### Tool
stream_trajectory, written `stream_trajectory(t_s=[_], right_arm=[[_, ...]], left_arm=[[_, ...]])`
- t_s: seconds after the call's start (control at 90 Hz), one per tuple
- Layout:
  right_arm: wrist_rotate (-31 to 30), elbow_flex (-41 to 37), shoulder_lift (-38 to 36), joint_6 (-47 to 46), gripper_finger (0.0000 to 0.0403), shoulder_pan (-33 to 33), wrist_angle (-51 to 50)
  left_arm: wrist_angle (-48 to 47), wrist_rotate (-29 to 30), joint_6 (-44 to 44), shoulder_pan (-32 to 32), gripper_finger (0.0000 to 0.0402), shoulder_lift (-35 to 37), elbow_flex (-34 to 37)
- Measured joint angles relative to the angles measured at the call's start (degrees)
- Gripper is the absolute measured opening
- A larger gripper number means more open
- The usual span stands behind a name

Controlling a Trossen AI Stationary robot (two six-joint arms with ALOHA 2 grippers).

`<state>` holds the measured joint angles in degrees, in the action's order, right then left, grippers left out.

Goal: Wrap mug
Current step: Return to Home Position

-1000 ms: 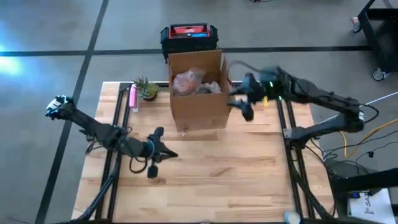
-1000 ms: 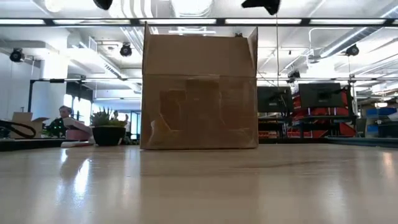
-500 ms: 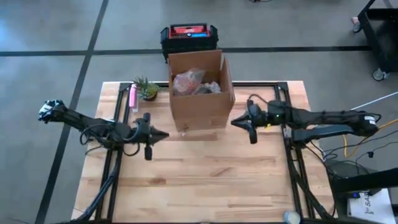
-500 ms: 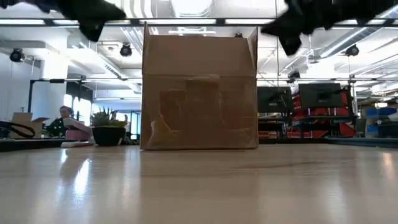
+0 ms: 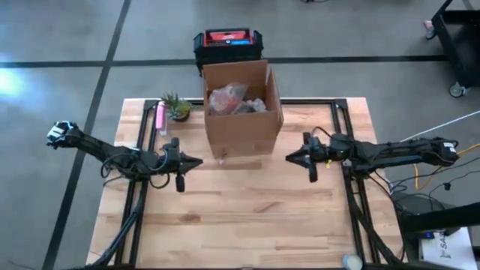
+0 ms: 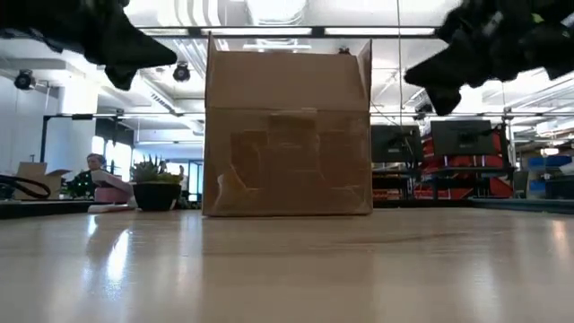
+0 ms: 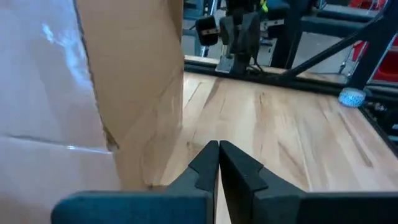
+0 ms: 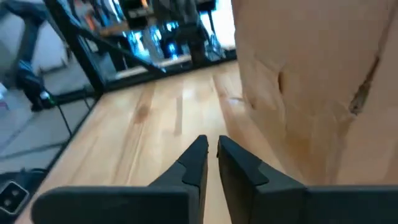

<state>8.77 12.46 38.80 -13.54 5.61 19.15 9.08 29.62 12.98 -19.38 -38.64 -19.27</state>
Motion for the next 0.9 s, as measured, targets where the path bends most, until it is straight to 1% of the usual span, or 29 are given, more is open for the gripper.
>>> stream_trajectory(t_s=[0.089, 0.2, 0.389, 0.467, 0.578, 0.644, 0.756, 0.789, 0.9], right_arm=[[0.0, -3.8, -4.8, 0.1, 0.0008, 0.0, 1.8], [0.0, -7.3, -10.8, 1.7, 0.0008, 0.0, 2.5], [0.0, -10.4, -20.1, 2.8, 0.0008, 0.0, 1.7], [-1.5, -10.7, -23.8, 2.8, 0.0008, 0.0, -2.0], [-8.7, -10.7, -29.2, 1.5, 0.0009, 0.0, -9.5], [-11.4, -10.8, -32.4, 1.3, 0.0008, 0.0, -12.7], [-11.8, -10.8, -38.5, 1.0, 0.0009, 0.0, -18.2], [-11.8, -10.8, -38.9, 0.6, 0.0009, 0.0, -20.1], [-11.3, -10.8, -38.1, 0.0, 0.0009, 0.0, -20.2]], left_arm=[[3.9, -0.7, 0.0, 0.0, 0.0, 0.0, 2.3], [6.0, -0.6, 0.0, 0.0, 0.0, 0.4, 4.1], [6.0, -0.6, 0.2, 0.1, 0.0, 0.8, 4.8], [6.0, -0.6, 0.4, 0.1, 0.0, 0.9, 4.8], [5.9, -0.6, 1.0, 0.1, 0.0, 0.8, 4.8], [6.0, -0.6, 1.0, 0.1, 0.0, 0.8, 4.8], [6.0, -0.6, 1.0, 0.1, 0.0, 1.2, 4.8], [6.0, -0.6, 1.0, 0.1, 0.0, 1.4, 4.8], [6.0, -2.4, 0.3, 0.1, 0.0, 2.0, 5.1]])
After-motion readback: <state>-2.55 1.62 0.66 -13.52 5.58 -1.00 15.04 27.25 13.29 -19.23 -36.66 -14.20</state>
